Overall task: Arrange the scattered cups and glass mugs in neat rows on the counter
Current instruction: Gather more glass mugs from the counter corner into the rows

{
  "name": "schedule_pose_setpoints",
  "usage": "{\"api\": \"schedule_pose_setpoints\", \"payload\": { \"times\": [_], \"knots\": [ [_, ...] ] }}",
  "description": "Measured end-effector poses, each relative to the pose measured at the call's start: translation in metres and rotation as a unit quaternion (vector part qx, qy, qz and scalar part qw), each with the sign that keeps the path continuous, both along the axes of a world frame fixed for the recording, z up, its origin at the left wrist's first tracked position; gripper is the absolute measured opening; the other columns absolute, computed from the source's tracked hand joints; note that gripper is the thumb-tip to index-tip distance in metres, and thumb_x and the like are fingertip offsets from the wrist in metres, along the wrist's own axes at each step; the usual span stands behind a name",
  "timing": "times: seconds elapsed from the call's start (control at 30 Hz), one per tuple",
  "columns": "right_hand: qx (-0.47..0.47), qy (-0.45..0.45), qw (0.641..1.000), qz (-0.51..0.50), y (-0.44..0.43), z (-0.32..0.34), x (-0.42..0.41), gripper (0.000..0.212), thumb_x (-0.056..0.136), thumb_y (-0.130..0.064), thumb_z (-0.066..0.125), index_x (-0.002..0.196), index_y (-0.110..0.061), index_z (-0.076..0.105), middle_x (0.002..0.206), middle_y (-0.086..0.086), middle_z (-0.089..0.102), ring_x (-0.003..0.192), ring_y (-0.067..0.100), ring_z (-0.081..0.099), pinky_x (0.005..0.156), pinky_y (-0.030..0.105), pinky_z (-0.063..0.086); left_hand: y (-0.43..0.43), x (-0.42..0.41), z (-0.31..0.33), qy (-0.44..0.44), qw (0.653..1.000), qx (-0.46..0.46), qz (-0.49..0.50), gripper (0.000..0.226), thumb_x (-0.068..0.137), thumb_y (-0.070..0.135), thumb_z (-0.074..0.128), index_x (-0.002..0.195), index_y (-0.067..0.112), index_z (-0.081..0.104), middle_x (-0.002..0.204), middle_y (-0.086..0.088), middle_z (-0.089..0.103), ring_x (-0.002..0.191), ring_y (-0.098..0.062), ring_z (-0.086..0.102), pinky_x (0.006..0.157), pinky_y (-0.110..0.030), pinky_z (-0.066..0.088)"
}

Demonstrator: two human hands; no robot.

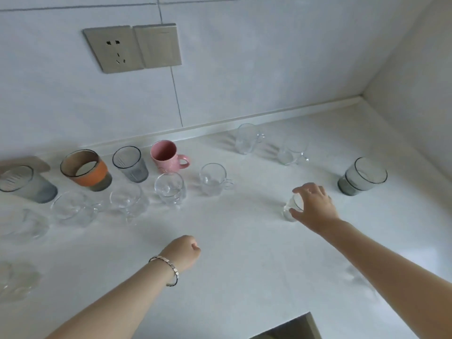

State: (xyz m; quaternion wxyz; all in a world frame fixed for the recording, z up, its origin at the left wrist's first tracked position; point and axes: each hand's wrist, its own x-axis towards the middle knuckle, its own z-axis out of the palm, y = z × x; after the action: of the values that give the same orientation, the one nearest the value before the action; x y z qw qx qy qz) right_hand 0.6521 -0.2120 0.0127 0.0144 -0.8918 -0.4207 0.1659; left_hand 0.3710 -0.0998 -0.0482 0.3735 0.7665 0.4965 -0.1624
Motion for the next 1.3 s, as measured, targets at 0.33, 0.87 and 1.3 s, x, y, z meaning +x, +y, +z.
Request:
{"api": "schedule_pose_setpoints", "payload": {
  "times": [0.33,0.87,1.3],
  "knots": [
    [-0.102,0.057,0.993,0.009,0.003,-0.02,0.044,0.068,0.075,-0.034,0.068,0.134,-0.023,0.035,0.125,0.007,0.048,0.105,0.028,0.06,0.072,0.027,0.039,-0.011,0.036,0.004,0.035,0.999,0.002,0.032,0.03,0.088,0.015,0.043,0.061,0.029,0.043,0.085,0.004,0.055,0.086,-0.017,0.054,0.075,-0.023,0.039],
    [0.058,0.1,0.99,0.078,0.187,0.026,-0.004,0.073,0.072,-0.032,0.074,0.135,-0.027,0.038,0.124,0.01,0.05,0.105,0.031,0.06,0.074,0.03,0.042,0.037,-0.006,0.009,0.045,0.984,-0.014,0.172,0.016,0.085,0.013,0.041,0.075,0.016,0.053,0.07,0.006,0.053,0.073,-0.018,0.053,0.057,-0.022,0.037],
    [-0.022,0.106,0.987,0.122,0.266,-0.027,-0.053,0.082,0.073,-0.036,0.074,0.141,-0.026,0.03,0.127,0.01,0.049,0.116,0.03,0.054,0.087,0.033,0.045,0.068,-0.004,-0.009,0.042,0.985,-0.039,0.164,0.014,0.088,0.018,0.04,0.086,0.02,0.053,0.115,-0.003,0.064,0.086,-0.016,0.051,0.085,-0.027,0.047]
  ]
}}
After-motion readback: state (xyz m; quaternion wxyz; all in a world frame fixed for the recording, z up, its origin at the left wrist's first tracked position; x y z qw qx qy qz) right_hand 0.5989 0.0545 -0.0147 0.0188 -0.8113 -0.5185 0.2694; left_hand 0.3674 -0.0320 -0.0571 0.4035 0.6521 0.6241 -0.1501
